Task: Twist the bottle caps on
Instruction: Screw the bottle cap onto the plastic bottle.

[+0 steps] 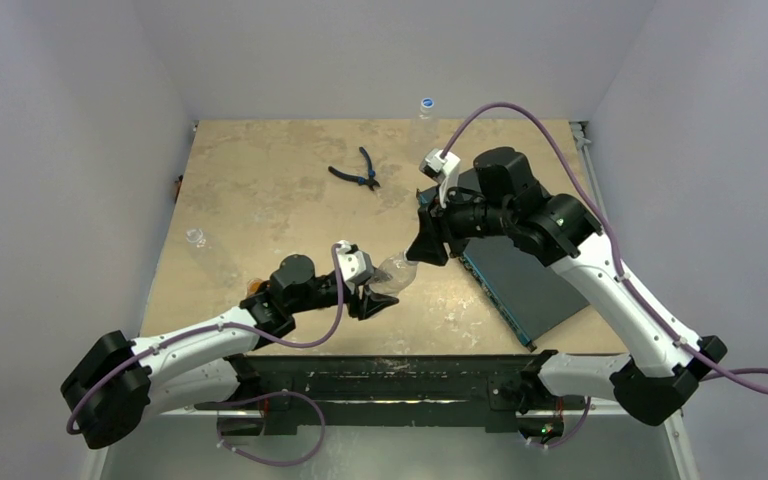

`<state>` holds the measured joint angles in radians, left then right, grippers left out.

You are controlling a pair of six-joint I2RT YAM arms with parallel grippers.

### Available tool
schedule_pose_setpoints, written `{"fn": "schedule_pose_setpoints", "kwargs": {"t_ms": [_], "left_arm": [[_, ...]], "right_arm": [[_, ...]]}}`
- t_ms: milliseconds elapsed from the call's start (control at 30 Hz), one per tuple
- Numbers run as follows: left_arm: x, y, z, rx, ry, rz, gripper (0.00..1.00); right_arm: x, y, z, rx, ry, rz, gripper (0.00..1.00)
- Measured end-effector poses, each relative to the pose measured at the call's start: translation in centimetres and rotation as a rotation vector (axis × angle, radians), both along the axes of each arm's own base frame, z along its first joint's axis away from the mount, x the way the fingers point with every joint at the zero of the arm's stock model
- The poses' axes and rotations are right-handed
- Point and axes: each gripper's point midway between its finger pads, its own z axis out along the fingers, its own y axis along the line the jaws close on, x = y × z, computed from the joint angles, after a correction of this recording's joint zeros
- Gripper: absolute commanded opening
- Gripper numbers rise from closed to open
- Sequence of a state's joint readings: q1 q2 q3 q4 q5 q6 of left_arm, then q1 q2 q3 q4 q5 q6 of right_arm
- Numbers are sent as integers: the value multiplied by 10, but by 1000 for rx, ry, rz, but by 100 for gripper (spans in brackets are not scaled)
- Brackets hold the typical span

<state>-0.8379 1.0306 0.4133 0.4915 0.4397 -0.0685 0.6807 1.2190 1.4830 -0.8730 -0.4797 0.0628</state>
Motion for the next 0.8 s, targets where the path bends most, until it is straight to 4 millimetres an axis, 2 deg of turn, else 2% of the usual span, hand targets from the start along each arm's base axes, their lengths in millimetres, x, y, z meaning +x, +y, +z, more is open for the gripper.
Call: {"fn": "schedule_pose_setpoints", "kwargs": {"t_ms": [133,300,467,567,800], "left_arm": [[0,0,3,-6,-5,0,0],[0,1,3,-7,-6,3,0],[7,2,1,0,-13,40,0],[21,3,-5,24,-30,102,0],[71,10,-39,223,-107,320,0]], "right_arm": [[2,-1,-2,-10,1,-9,44],[2,-1,-2,-10,3,-15,26],[5,0,-5,-14,25,-44,12],[16,2,-11,-21,62,-107,8],[57,7,-46,-71,187,-312,9]]}}
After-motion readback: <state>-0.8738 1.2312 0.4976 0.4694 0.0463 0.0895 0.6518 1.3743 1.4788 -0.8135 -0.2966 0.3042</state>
